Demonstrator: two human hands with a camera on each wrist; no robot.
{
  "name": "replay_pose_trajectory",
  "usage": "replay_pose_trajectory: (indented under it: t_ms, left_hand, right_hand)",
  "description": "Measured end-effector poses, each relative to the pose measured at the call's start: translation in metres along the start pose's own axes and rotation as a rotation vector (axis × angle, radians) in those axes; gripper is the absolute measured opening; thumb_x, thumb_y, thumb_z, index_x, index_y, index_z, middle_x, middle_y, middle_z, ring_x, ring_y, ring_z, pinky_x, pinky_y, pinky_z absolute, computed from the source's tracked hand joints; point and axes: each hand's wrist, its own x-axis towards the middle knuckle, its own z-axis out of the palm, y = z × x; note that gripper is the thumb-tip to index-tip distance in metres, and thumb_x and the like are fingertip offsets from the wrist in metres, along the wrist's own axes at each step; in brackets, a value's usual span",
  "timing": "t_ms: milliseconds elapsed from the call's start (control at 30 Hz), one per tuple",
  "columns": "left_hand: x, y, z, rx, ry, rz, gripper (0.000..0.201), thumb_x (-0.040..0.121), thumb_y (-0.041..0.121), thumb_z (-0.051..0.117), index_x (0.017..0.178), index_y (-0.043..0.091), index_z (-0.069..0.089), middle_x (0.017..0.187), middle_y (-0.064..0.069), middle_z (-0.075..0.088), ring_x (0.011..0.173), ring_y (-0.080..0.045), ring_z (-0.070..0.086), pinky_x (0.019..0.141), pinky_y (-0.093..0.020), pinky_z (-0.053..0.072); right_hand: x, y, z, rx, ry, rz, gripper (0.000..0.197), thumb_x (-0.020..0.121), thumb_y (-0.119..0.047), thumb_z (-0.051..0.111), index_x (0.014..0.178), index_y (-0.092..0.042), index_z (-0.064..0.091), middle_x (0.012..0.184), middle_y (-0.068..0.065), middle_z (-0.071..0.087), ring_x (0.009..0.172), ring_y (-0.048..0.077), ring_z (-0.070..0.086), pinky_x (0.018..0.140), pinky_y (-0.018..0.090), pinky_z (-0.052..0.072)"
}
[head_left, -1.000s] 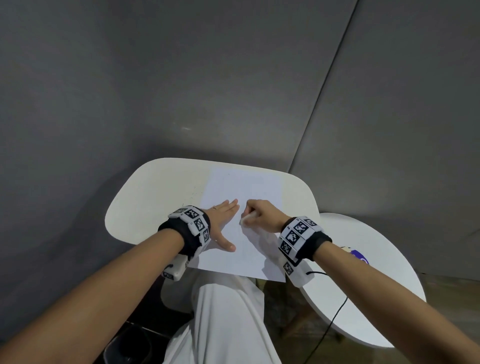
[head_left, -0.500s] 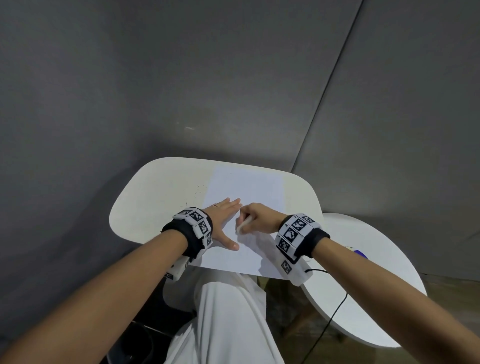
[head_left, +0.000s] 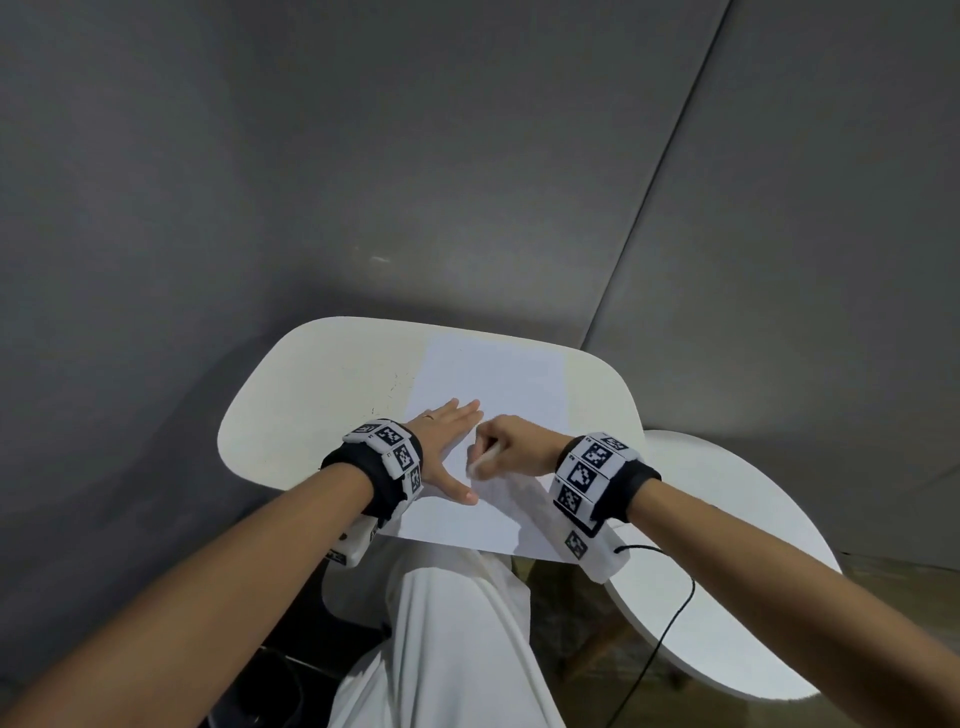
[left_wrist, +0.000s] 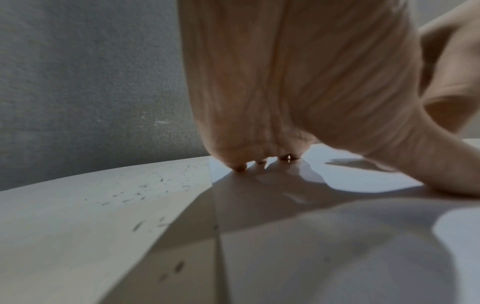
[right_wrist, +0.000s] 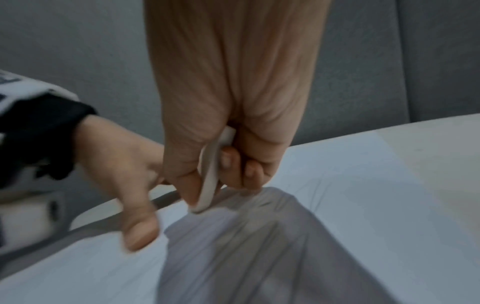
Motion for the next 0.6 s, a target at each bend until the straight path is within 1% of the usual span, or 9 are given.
replay_pose_trajectory:
  t_ms: [33,100,167,267,300,433,467,533,600]
  left_hand:
    - [0.0,0.001,-0.001,0.008,-0.009,0.001,0.12,0.074,0.063,0.07,0.154,0.021,-0.009,0.16,0.008,-0.019,0.146,-0.014,-0.019,0.117,-0.038,-0.008]
    - [-0.001,0.002,-0.001,0.029,-0.014,-0.002,0.123,0.069,0.067,0.068,0.154,0.021,-0.009,0.16,0.006,-0.019,0.146,-0.016,-0.019,0.117,-0.04,-0.007]
    - [-0.001,0.002,-0.001,0.034,-0.019,-0.001,0.123,0.067,0.069,0.065,0.154,0.023,-0.008,0.16,0.006,-0.019,0.147,-0.018,-0.018,0.117,-0.042,-0.006]
    - [-0.002,0.003,-0.002,0.028,-0.013,0.001,0.117,0.074,0.063,0.07,0.154,0.026,-0.007,0.16,0.005,-0.019,0.146,-0.018,-0.019,0.117,-0.043,-0.006]
    - [-0.002,0.004,-0.004,0.029,-0.022,0.002,0.117,0.073,0.064,0.069,0.154,0.027,-0.007,0.16,0.005,-0.019,0.146,-0.019,-0.019,0.117,-0.044,-0.006]
    - [-0.002,0.006,-0.005,0.055,-0.056,-0.012,0.118,0.061,0.072,0.057,0.154,0.032,-0.004,0.16,0.003,-0.02,0.146,-0.021,-0.02,0.117,-0.047,-0.006]
    - [-0.002,0.006,-0.006,0.056,-0.058,-0.015,0.118,0.061,0.072,0.058,0.154,0.033,-0.003,0.16,0.003,-0.02,0.146,-0.021,-0.02,0.117,-0.047,-0.006]
    - [-0.001,0.006,-0.006,0.056,-0.057,-0.029,0.118,0.064,0.07,0.066,0.153,0.035,-0.002,0.16,0.004,-0.019,0.146,-0.021,-0.02,0.118,-0.049,-0.005]
    - [0.0,0.007,-0.007,0.062,-0.057,-0.047,0.118,0.064,0.069,0.069,0.153,0.036,-0.001,0.16,0.005,-0.019,0.147,-0.021,-0.019,0.118,-0.052,-0.003]
  right_hand:
    - [0.0,0.001,-0.002,0.003,0.006,0.007,0.007,0.078,-0.013,0.068,0.078,-0.012,0.062,0.089,0.006,0.067,0.077,0.013,0.058,0.071,0.023,0.046]
    - [0.003,0.005,-0.009,0.005,0.157,0.019,0.02,0.077,-0.011,0.068,0.069,-0.015,0.051,0.097,0.012,0.069,0.084,0.02,0.061,0.068,0.023,0.045]
    - [0.004,0.006,-0.01,-0.019,0.242,0.015,0.029,0.078,-0.008,0.066,0.065,-0.02,0.043,0.096,0.011,0.069,0.087,0.023,0.062,0.063,0.019,0.041]
    - [-0.002,0.001,-0.004,-0.048,0.009,-0.005,0.021,0.08,-0.011,0.066,0.068,-0.022,0.053,0.078,-0.006,0.061,0.069,0.004,0.056,0.059,0.012,0.04]
    - [-0.004,0.001,-0.005,-0.043,-0.01,0.002,0.018,0.08,-0.011,0.067,0.07,-0.021,0.056,0.076,-0.007,0.06,0.068,0.003,0.054,0.06,0.012,0.04]
    - [-0.003,0.01,-0.013,-0.008,0.212,0.012,0.023,0.075,-0.006,0.066,0.067,-0.017,0.048,0.091,0.01,0.069,0.08,0.018,0.058,0.068,0.024,0.044]
    - [-0.004,0.012,-0.012,-0.008,0.177,0.007,0.023,0.075,-0.007,0.066,0.066,-0.018,0.048,0.089,0.009,0.069,0.079,0.018,0.058,0.068,0.024,0.045]
    - [-0.01,0.011,-0.008,-0.038,0.019,0.003,0.022,0.077,-0.011,0.068,0.065,-0.023,0.054,0.079,-0.002,0.065,0.071,0.009,0.057,0.065,0.017,0.044]
    - [-0.011,0.013,-0.011,-0.025,0.037,0.012,0.02,0.078,-0.011,0.068,0.067,-0.021,0.055,0.078,-0.006,0.064,0.068,0.004,0.056,0.062,0.014,0.042]
